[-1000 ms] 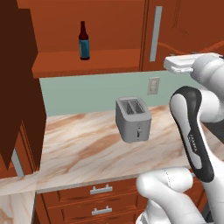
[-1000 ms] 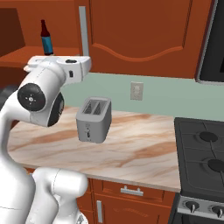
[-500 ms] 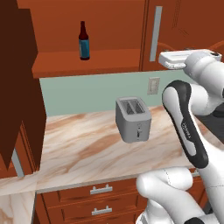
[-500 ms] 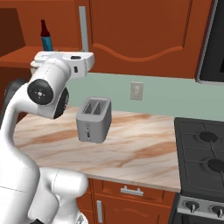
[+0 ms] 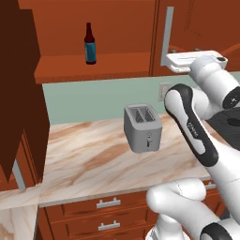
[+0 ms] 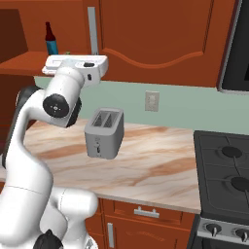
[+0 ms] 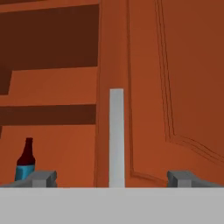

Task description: Get the candle and the beer from the cabinet and move them to the dining counter.

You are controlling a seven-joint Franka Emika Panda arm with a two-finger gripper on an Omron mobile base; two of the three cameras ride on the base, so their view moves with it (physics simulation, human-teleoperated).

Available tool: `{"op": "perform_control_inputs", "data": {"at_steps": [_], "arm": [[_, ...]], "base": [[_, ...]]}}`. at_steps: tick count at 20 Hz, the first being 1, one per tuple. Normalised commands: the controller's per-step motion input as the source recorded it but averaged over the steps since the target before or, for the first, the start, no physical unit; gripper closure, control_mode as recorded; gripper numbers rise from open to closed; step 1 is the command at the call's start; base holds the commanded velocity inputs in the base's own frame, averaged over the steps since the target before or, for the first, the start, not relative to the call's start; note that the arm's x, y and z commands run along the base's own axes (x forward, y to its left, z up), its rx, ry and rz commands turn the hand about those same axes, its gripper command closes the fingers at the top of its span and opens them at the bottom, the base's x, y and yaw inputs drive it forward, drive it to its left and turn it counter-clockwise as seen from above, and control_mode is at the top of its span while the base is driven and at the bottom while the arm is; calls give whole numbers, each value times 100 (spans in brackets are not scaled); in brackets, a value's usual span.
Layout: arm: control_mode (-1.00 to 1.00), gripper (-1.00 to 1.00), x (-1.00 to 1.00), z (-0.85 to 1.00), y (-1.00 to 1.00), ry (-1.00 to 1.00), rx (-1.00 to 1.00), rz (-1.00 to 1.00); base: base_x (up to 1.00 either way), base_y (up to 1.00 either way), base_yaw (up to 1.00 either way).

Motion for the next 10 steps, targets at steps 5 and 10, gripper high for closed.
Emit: {"op": "perform_control_inputs", "data": {"at_steps": [5, 10], "arm": [[-100, -100, 31, 0, 0, -1, 1, 0], [-100, -100, 29, 0, 0, 2, 1, 0]], "base": [[0, 0, 0], [0, 0, 0]]}}
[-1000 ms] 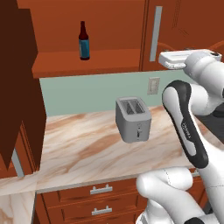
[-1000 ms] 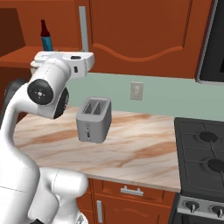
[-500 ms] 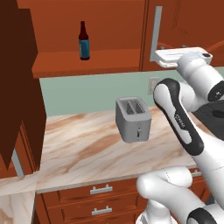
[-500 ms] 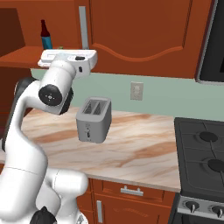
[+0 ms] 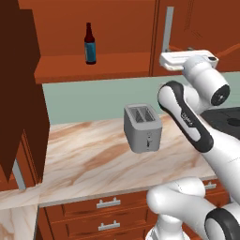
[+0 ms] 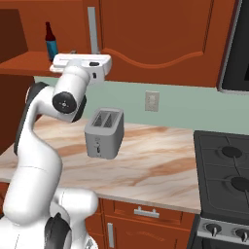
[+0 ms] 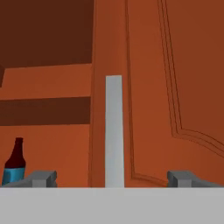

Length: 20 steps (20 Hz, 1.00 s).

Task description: Get the candle and the beer from the cabinet and move them to the dining counter.

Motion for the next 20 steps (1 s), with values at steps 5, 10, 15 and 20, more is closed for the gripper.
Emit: {"op": "perform_control_inputs", "data": {"at_steps": [5, 10, 15, 20], "arm": [[-100, -100, 39, 0, -1, 1, 0, 0], [-100, -100, 34, 0, -1, 0, 0, 0], [-100, -100, 31, 0, 0, 0, 0, 0], [-100, -100, 36, 0, 0, 0, 0, 0]], "base": [[0, 0, 0], [0, 0, 0], [0, 0, 0], [0, 0, 0]]}}
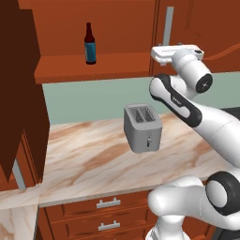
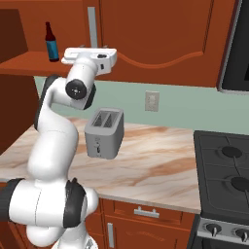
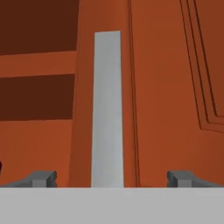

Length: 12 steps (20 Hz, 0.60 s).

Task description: Get the candle and the beer from the cabinet and move them to the dining counter.

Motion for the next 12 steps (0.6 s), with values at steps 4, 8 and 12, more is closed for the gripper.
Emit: {"op": "perform_control_inputs", "data": {"at_steps": [4, 8, 12], "arm": [[-100, -100, 37, 0, 0, 0, 0, 0], [-100, -100, 37, 0, 0, 0, 0, 0], [-100, -100, 33, 0, 0, 0, 0, 0]], "base": [[0, 0, 0], [0, 0, 0], [0, 0, 0]]}}
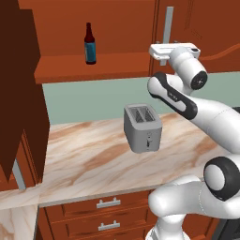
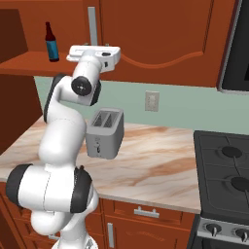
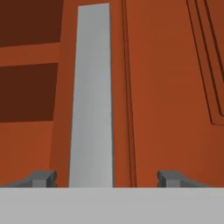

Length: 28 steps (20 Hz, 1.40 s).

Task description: Get the candle and the beer from the cabinet and move them to the dining counter.

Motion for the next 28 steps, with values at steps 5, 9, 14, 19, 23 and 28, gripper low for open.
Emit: {"op": "perform_control_inputs", "data": {"at_steps": [5, 9, 14, 19, 23, 28], "arm": [[-100, -100, 28, 0, 0, 0, 0, 0], [-100, 100, 3, 0, 0, 0, 0, 0], [-100, 100, 0, 0, 0, 0, 0, 0], [-100, 100, 0, 0, 0, 0, 0, 0], [-100, 100, 0, 0, 0, 0, 0, 0], [-100, 100, -1, 0, 0, 0, 0, 0]], "base": [[0, 0, 0], [0, 0, 0], [0, 0, 0], [0, 0, 0], [0, 0, 0], [0, 0, 0]]}}
